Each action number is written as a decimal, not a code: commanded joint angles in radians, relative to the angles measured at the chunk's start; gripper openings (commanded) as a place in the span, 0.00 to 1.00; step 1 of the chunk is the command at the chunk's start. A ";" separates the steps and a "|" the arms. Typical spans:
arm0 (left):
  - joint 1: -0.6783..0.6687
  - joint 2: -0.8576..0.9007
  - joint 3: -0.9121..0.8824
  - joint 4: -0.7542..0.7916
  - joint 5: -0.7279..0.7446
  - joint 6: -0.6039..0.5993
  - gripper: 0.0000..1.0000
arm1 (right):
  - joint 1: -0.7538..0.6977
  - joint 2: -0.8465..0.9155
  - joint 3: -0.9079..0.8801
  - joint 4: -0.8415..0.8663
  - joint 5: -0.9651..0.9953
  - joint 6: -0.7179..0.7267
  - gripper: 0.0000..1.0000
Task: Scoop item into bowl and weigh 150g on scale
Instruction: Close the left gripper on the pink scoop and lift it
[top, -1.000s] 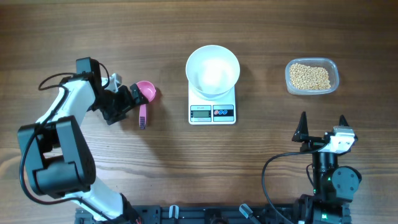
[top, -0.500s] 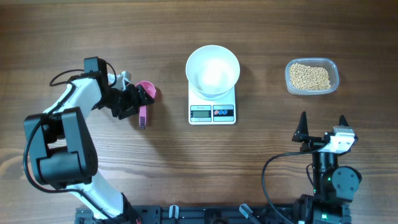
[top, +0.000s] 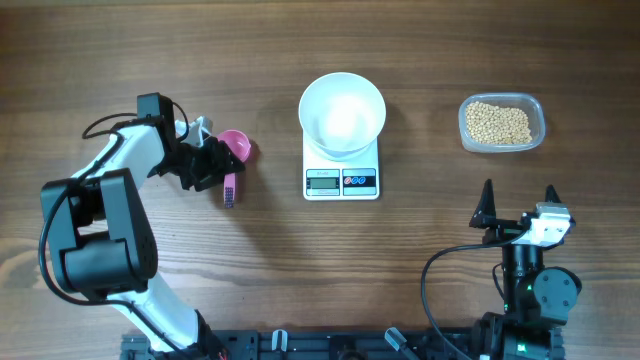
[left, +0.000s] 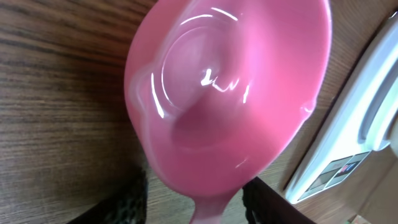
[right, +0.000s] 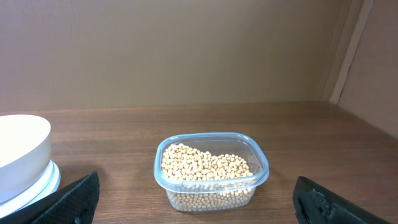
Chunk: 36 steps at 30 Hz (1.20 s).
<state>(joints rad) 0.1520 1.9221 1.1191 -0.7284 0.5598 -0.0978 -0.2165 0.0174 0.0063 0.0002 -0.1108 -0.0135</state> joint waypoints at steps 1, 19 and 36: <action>-0.006 0.031 0.007 -0.001 0.004 0.012 0.46 | 0.007 -0.007 -0.001 0.005 0.010 -0.012 1.00; -0.006 0.031 0.007 0.016 0.005 0.000 0.04 | 0.007 -0.007 -0.001 0.005 0.010 -0.012 1.00; 0.066 -0.149 0.008 0.006 0.643 -0.026 0.04 | 0.007 -0.007 -0.001 0.005 0.010 -0.012 1.00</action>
<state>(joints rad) 0.1867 1.8843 1.1229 -0.7147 0.8780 -0.1177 -0.2165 0.0174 0.0063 0.0002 -0.1108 -0.0139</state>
